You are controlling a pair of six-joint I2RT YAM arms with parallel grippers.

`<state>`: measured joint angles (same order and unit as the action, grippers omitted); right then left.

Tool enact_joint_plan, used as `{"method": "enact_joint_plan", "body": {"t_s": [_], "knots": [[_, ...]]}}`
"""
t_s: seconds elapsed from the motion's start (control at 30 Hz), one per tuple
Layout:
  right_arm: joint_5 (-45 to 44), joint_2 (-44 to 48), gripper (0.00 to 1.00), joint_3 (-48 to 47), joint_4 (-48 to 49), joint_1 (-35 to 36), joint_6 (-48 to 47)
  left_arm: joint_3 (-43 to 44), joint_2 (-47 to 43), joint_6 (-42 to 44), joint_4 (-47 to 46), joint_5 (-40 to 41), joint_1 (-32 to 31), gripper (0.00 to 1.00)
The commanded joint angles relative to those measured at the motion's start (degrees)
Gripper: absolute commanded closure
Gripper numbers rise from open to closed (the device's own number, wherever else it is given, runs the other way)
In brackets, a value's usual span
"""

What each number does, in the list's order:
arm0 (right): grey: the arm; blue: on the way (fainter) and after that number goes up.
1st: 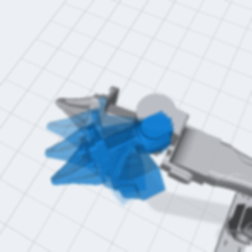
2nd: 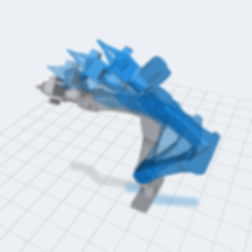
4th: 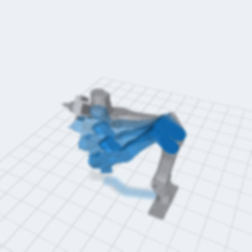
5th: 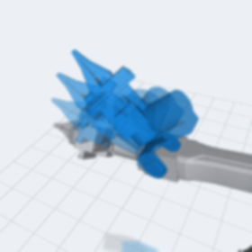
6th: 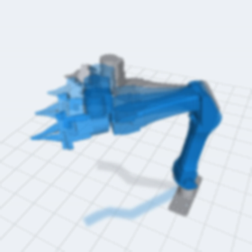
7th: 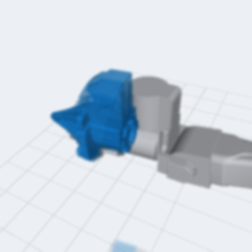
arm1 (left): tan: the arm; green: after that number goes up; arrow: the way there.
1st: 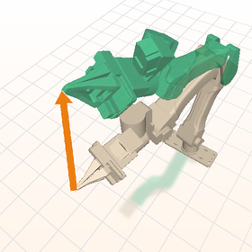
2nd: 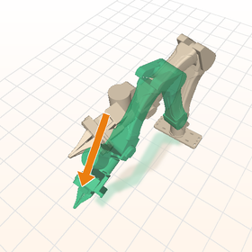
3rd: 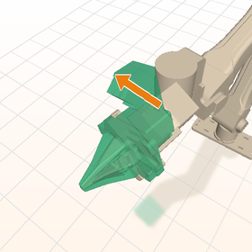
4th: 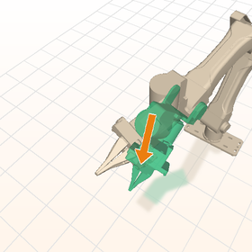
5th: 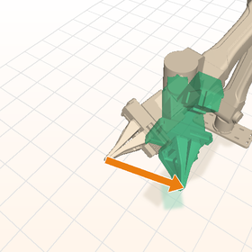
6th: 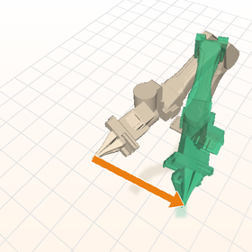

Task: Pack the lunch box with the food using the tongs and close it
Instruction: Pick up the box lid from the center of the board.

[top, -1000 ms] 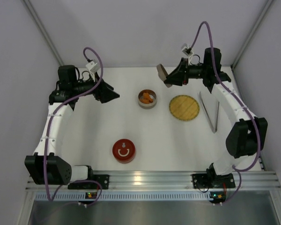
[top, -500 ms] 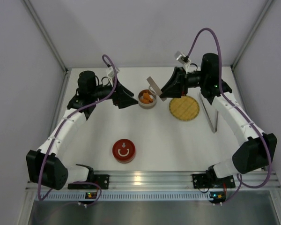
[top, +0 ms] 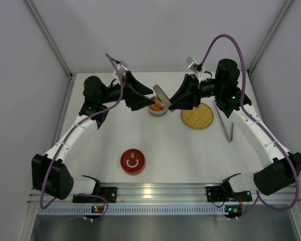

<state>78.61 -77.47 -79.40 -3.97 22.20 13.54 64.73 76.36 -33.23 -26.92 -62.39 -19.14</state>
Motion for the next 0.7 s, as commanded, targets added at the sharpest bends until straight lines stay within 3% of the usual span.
{"method": "enact_joint_plan", "body": {"t_s": [0.0,0.27,0.43,0.67], "knots": [[-0.38,1.62,1.00,-2.43,4.14,1.45,-1.24,1.37,0.72,-2.36,-8.24,-1.95,-1.69,0.23],[-1.09,1.71,1.00,-3.05,4.14,2.41,-1.06,0.57,0.99,-4.73,-11.75,-2.65,-3.80,0.26],[-1.97,1.53,1.00,-3.31,4.14,2.68,-1.23,0.75,1.16,-7.28,-13.52,-2.21,-4.59,0.46],[-2.84,1.45,1.00,-4.19,4.14,2.68,-0.53,-0.66,0.90,-7.02,-11.40,-0.63,-4.86,0.58]]}}
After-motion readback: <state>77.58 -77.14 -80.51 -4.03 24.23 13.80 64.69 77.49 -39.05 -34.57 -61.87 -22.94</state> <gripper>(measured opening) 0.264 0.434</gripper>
